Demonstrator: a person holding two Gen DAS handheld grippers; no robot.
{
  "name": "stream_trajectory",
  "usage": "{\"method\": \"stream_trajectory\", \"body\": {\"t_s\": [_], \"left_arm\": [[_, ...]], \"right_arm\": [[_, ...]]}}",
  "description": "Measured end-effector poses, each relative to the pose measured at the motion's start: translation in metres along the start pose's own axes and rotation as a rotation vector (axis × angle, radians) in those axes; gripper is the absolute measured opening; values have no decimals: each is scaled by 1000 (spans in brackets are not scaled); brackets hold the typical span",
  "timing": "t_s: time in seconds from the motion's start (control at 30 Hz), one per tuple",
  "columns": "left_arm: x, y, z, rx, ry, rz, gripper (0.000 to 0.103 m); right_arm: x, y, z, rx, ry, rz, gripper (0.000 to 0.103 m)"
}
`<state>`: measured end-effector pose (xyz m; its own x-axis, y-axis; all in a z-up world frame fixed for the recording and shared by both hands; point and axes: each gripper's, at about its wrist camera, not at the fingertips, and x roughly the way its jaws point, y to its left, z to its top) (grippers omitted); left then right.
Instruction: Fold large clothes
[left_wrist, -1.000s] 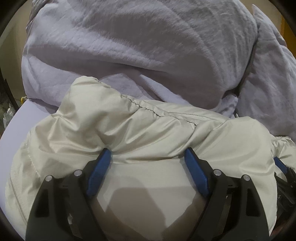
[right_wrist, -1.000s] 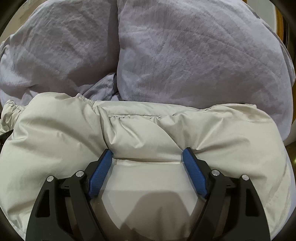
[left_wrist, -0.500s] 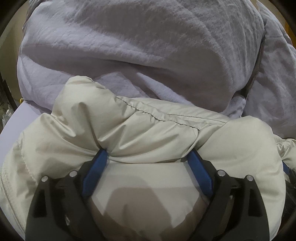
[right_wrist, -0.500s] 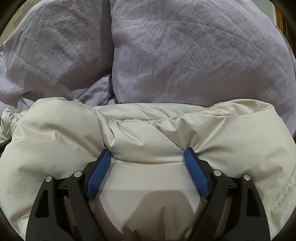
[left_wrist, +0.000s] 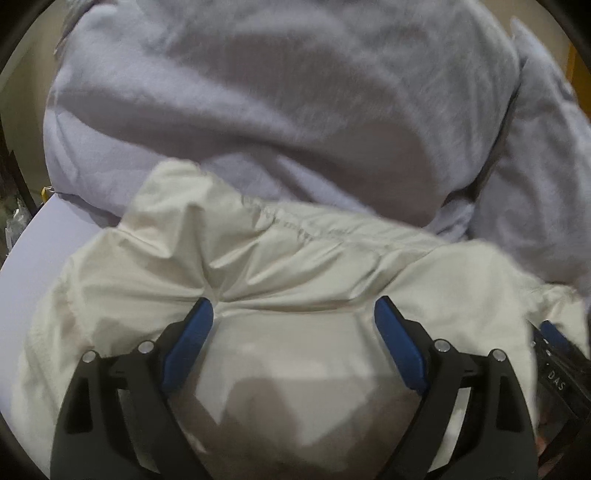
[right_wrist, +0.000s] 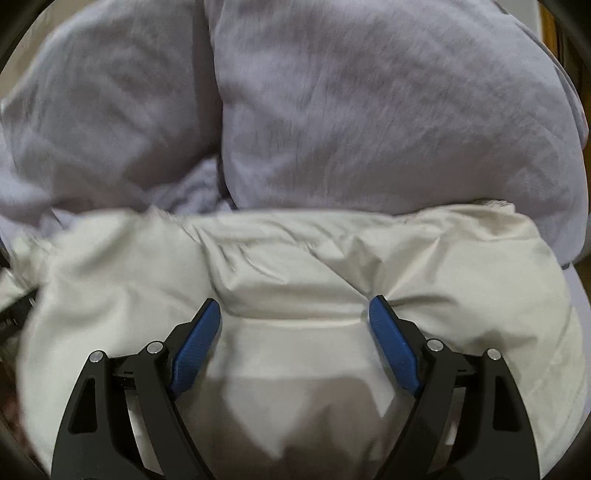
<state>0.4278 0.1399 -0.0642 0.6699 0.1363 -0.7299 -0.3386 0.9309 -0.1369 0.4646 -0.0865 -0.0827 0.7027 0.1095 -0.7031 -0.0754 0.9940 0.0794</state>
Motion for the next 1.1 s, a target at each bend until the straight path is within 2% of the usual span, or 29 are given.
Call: {"method": "stream_trajectory", "body": {"t_s": [0.13,0.23,0.63,0.83,1.1], "left_arm": [[-20,-14,9,9,-40,-45,89],[-19,-27,13,28,-49,-56,89],[20,-48,6,92,-20,40,89],[37,-49,4,90,-11,52,91],[58,-52,1,82,-4,55,94]], "right_arm": [[-14,14,20,8,-36,32,87],[-14,26,22,-12,-37,33,87],[22,38,2,-43,21,-20,89],[33,39,-3,-39,29,-16,91],[26,36,-13,-34,24,-22,93]]}}
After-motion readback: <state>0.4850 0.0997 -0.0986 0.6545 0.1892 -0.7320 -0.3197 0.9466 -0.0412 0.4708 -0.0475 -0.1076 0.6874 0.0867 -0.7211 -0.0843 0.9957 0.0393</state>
